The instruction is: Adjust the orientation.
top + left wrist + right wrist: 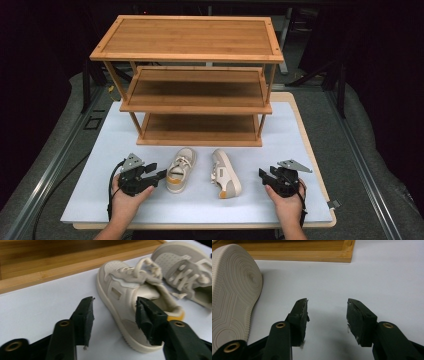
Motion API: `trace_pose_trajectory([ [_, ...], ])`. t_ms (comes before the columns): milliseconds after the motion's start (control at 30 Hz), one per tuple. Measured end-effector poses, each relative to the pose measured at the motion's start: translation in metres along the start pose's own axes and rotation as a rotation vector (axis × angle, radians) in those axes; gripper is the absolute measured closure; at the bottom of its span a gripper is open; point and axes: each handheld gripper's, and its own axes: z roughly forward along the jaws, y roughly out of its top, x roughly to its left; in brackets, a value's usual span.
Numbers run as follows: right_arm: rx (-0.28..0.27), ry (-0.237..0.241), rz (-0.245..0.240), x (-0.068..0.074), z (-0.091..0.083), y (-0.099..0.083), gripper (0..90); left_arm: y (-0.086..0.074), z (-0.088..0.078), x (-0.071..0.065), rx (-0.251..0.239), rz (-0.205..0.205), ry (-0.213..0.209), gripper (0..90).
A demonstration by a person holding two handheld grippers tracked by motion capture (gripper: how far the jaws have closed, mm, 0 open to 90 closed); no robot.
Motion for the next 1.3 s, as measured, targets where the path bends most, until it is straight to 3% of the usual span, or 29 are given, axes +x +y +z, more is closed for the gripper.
trace_pose_trajectory([
  [67, 0.0, -0.002, 0.001, 0.0, 0.0, 0.0, 51.0, -0.001, -0.001, -0.001, -0.004, 0.003, -0.003, 45.6],
  [233, 0.001, 0.001, 0.011, -0.001, 0.0, 0.0, 50.1, 0.001, -0.004, -0.009, -0.001, -0.016, -0.068, 36.8],
  [400, -0.003, 0.003, 0.017, -0.002, 0.0, 0.0, 49.8, 0.0, -0.001, -0.015, -0.004, -0.034, -0.097, 30.2],
  [567, -0.004, 0.002, 0.017, -0.001, -0.001, 0.0, 49.9, -0.001, 0.008, -0.029, 0.02, 0.002, -0.122, 30.2],
  [700, -0.034, 0.011, -0.033, 0.008, -0.005, 0.002, 49.5, -0.002, 0.019, -0.038, 0.031, 0.021, -0.09, 26.2],
  [733, -0.042, 0.012, -0.048, 0.012, -0.006, 0.003, 49.8, -0.003, 0.022, -0.041, 0.036, 0.052, -0.055, 26.2],
  [867, -0.061, 0.031, -0.102, 0.024, -0.01, 0.005, 53.8, -0.005, 0.03, -0.043, 0.034, 0.051, -0.025, 24.5],
  [1100, -0.081, 0.075, -0.117, 0.036, -0.018, 0.006, 55.1, -0.006, 0.033, -0.04, 0.039, 0.047, -0.033, 24.3],
  [1200, -0.097, 0.117, -0.147, 0.049, -0.026, 0.007, 63.4, -0.006, 0.031, -0.041, 0.045, 0.053, -0.03, 26.3],
  [1300, -0.101, 0.139, -0.19, 0.06, -0.031, 0.007, 65.8, -0.006, 0.028, -0.042, 0.046, 0.063, -0.03, 28.9],
])
